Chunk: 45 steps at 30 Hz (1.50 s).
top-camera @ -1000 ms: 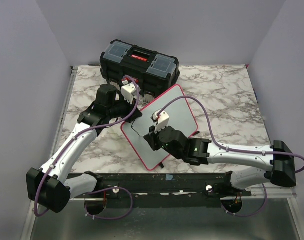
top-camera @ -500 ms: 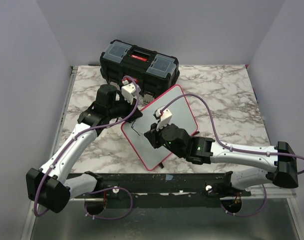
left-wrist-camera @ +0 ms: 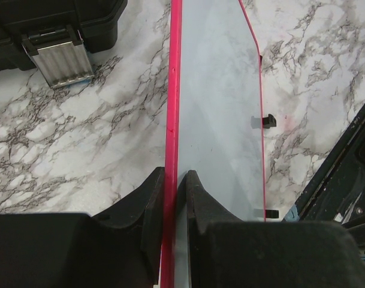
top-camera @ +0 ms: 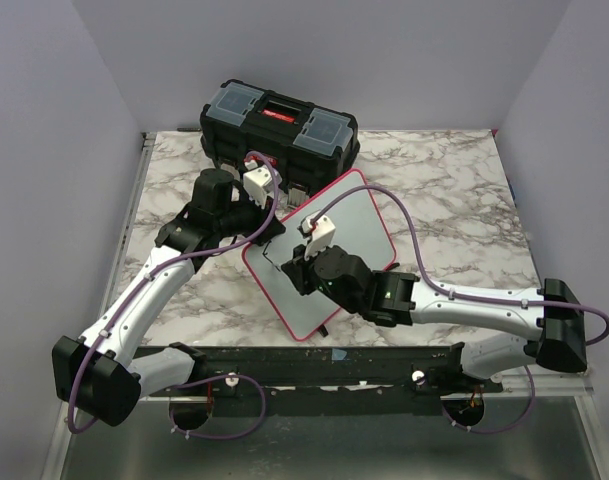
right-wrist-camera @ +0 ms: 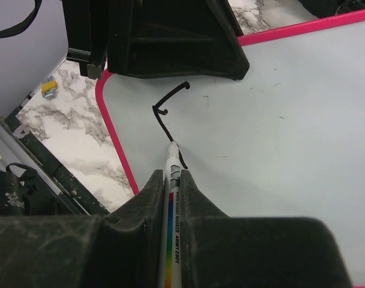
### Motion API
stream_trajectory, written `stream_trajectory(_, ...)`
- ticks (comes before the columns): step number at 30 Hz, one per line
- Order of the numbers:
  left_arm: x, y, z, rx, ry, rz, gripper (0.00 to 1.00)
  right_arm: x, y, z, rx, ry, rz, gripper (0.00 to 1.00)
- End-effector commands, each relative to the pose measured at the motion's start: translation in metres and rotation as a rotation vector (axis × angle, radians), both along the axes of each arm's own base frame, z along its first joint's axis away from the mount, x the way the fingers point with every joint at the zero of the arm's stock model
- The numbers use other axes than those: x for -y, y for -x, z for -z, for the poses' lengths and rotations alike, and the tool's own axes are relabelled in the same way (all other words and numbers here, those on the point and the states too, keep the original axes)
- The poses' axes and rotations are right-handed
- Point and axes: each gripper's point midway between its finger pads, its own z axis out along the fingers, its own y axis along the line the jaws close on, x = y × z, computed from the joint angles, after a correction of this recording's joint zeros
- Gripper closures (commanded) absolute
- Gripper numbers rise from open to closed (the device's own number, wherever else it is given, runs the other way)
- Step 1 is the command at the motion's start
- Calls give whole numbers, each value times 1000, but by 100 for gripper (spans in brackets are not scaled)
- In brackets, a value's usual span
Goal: Write a sentence on the whiteboard
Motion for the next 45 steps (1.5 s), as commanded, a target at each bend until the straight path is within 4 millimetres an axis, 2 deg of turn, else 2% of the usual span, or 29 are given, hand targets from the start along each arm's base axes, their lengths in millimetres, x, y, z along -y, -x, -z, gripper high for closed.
stream_trajectory(1, -7, -9, -10, 90, -35, -18, 100, -7, -5, -8, 20, -15, 7, 99)
stream_trajectory(13, -7, -9, -9, 87, -37, -16, 100, 15, -20, -2, 46, 20, 136, 99)
stream_trajectory(22, -7, -9, -9, 88, -36, -16, 100, 21, -25, 1, 51, 39, 184, 99)
stream_trajectory(29, -7, -9, -8, 86, -39, -17, 100, 22, -22, -7, 46, 17, 169, 99)
stream_trajectory(36, -7, -8, -8, 82, -37, -17, 100, 38, -20, -20, 43, -54, 204, 99)
stream_trajectory(45, -7, -8, -9, 87, -36, -17, 100, 53, -24, -18, 26, -96, 227, 99)
